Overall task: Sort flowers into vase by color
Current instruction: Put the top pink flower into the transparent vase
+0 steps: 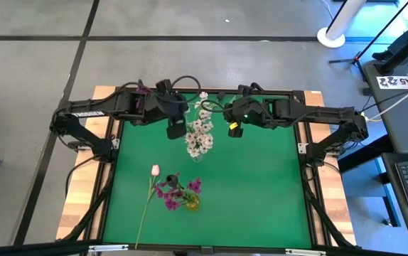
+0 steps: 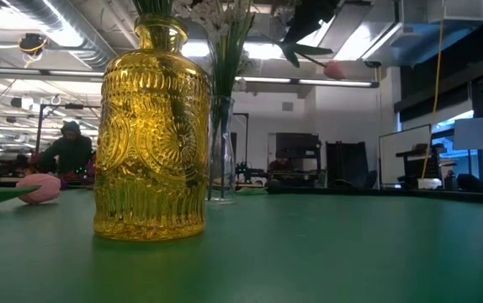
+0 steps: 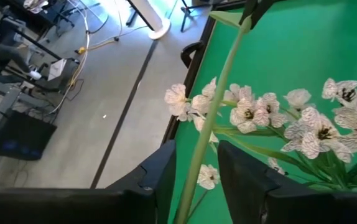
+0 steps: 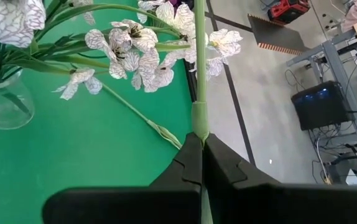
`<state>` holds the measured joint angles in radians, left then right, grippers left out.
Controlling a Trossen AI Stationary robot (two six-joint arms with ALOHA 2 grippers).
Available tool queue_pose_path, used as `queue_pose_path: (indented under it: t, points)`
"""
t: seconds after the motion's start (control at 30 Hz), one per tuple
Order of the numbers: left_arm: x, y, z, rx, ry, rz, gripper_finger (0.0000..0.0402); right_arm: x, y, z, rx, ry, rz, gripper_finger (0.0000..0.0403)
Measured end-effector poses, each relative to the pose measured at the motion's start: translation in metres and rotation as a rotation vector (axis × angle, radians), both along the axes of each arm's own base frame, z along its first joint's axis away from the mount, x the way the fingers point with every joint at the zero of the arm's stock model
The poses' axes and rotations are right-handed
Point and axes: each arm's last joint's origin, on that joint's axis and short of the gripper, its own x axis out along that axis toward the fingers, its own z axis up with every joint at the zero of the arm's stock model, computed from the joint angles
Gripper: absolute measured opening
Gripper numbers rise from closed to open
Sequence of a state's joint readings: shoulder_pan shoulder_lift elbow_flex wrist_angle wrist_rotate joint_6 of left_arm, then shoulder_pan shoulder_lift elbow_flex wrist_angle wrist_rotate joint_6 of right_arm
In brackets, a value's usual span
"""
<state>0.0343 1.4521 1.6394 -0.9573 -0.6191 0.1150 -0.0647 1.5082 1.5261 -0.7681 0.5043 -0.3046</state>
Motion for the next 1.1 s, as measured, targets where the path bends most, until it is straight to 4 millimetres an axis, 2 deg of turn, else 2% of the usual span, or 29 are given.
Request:
queue_pose_path:
  t: [0.27, 0.47, 0.67, 1.1]
  points:
    - [0.001, -0.011, 0.001, 0.006, -0.001, -0.051, 0.0085, 0.000, 0.000, 0.000, 0.000, 0.000, 0.000, 0.0000]
    - [0.003, -0.021, 0.002, 0.013, -0.016, -0.091, 0.0098, 0.000, 0.000, 0.000, 0.000, 0.000, 0.000, 0.0000]
    - [0.003, -0.021, 0.002, 0.014, -0.015, -0.091, 0.0111, 0.000, 0.000, 0.000, 0.005, -0.004, -0.005, 0.0000]
    - [0.002, -0.019, 0.003, 0.064, -0.017, -0.037, 0.0112, 0.000, 0.000, 0.000, 0.018, -0.006, 0.007, 0.0000]
